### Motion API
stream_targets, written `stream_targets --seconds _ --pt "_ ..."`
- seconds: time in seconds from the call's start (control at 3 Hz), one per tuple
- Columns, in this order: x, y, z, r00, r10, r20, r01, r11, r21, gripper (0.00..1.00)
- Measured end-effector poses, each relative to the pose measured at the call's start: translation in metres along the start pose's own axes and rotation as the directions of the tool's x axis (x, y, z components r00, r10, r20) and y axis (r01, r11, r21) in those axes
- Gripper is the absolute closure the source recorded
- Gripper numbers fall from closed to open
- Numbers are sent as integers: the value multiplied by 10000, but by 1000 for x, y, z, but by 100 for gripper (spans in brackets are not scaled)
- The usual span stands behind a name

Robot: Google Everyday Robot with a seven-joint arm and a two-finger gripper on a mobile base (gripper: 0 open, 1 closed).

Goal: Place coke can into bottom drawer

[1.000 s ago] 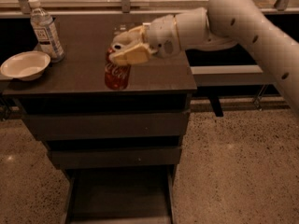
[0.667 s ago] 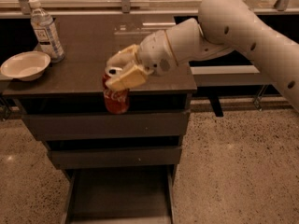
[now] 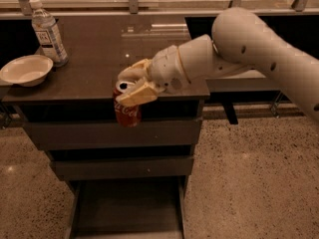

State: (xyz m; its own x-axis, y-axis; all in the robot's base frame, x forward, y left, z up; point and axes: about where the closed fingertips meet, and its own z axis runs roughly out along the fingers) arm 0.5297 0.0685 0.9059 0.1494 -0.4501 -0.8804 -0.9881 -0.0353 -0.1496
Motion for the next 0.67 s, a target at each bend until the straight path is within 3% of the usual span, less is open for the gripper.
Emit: stream_targets --seconds 0.33,0.67 --pt "51 21 26 9979 -503 -401 534 9954 801 100" --pt "99 47 56 9940 -1056 -274 1075 9909 809 100"
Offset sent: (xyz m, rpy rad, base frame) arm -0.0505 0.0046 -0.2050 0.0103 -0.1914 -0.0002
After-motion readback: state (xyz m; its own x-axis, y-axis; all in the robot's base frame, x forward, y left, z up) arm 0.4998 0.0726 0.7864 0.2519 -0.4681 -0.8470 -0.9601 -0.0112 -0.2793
